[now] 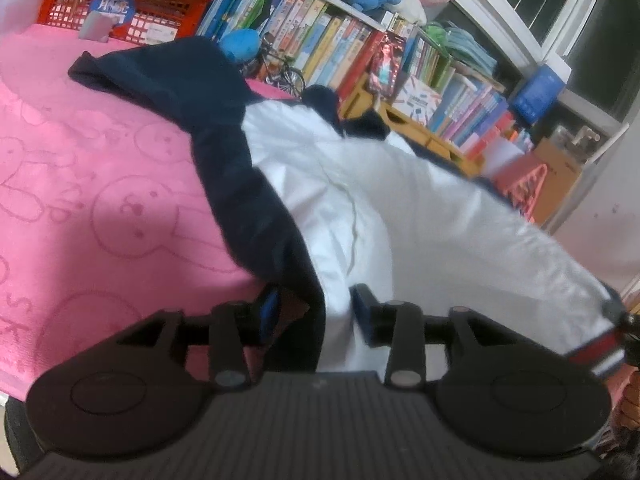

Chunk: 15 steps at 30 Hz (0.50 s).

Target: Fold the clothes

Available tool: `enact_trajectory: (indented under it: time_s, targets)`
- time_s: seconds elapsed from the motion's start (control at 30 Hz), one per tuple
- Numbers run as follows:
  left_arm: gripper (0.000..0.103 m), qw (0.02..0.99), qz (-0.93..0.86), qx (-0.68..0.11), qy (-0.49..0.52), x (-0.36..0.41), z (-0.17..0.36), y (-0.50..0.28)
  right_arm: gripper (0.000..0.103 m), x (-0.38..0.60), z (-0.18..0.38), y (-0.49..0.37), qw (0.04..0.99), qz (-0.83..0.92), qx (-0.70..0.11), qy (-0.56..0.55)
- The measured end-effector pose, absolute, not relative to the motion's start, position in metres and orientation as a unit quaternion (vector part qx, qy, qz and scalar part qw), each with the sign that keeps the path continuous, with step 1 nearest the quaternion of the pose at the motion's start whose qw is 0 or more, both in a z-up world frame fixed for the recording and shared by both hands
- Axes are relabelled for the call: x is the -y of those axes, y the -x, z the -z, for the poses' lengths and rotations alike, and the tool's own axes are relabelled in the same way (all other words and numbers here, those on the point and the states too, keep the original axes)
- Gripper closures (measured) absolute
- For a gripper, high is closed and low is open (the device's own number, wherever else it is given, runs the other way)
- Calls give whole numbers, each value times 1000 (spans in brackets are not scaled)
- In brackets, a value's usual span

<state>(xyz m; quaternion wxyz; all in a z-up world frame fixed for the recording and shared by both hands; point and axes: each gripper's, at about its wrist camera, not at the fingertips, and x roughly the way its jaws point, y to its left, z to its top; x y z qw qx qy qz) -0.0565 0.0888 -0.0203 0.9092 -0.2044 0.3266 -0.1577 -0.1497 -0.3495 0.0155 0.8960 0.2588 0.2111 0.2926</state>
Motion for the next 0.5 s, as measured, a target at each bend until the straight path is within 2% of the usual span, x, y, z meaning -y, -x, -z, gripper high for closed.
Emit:
enact_trajectory:
  time_s: [0.07,0.13,0.2,0.23,0.3,0.5]
  targets:
    - [55,909,157,-332,197,-93,20,59,87,350,-11,155,914,-256,-233,-214]
    - [48,906,167,-343,184,-100,18,63,84,337,1,155,942,-163,-279,-87]
    - [34,902,194,-353,152,-105,14,71,76,324,20,153,941,-99,-324,21]
    - [33,903,202,-355,134,-108,11,76,74,320,26,154,938,-82,-332,57]
    - [32,911,205,-345,96,-118,0,88,60,318,25,156,939,-68,-326,87]
    - [31,950,166,-246,94,-129,-36,96,48,311,-20,146,967,-29,-237,87]
